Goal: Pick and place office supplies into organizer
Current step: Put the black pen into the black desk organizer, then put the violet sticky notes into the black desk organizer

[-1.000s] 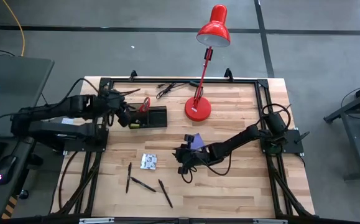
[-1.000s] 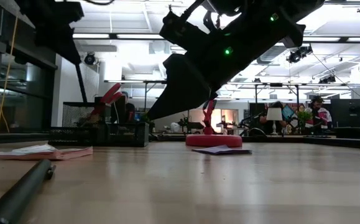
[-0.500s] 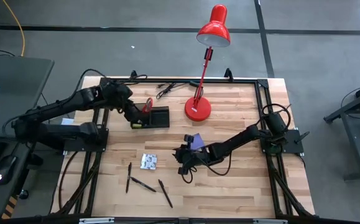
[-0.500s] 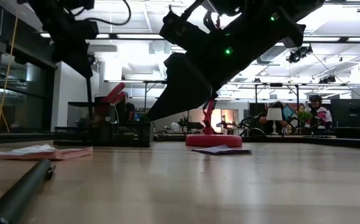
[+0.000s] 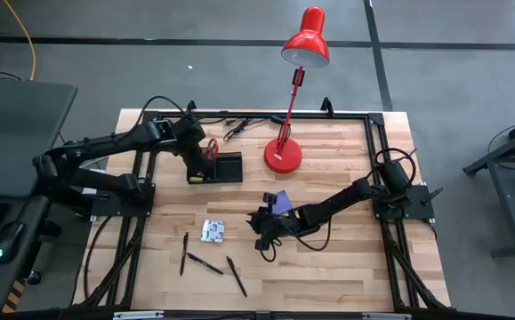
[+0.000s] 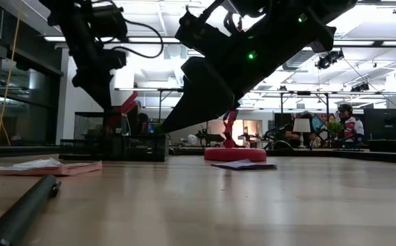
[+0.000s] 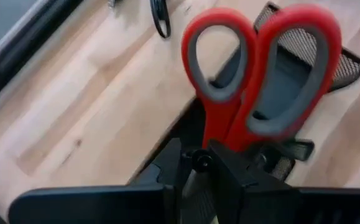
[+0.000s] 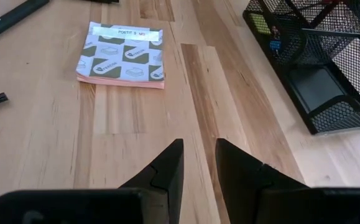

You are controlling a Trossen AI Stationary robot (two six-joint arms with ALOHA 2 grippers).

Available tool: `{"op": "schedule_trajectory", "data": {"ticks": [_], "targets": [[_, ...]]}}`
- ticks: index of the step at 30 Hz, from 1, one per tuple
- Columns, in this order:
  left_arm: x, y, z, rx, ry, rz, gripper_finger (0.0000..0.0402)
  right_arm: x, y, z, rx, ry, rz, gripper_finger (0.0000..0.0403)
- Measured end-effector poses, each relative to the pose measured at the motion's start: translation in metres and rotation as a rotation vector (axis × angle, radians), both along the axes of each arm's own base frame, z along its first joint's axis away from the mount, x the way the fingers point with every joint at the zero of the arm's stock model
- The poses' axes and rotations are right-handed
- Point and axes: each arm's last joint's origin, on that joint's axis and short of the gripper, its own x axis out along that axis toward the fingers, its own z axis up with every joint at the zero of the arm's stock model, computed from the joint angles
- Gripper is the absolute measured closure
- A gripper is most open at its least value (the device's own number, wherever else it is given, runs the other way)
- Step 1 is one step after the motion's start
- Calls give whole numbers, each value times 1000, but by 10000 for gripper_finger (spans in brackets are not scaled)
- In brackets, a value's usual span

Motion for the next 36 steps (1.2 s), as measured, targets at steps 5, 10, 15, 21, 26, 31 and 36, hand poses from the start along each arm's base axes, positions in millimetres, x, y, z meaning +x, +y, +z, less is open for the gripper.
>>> {"op": "schedule_trajectory", "data": {"ticks": [5,10,15,21,26,31,36], "targets": [[4,4,-4,18,24,21,349,0,0,0,12,0,-1,320],[3,4,-5,32,42,20,288,0,0,0,14,0,1,320],[3,4,-6,32,46,9,206,0,0,0,14,1,1,320],[0,1,6,70,9,-9,144,0,0,-1,19,5,4,320],[-13,-8,48,165,-155,9,125,-1,0,-1,19,7,4,320],[-38,-35,90,141,-461,-137,130,-1,0,-1,23,6,1,320],[-70,-64,110,132,-705,-268,144,-5,0,-6,42,60,-15,320]]}}
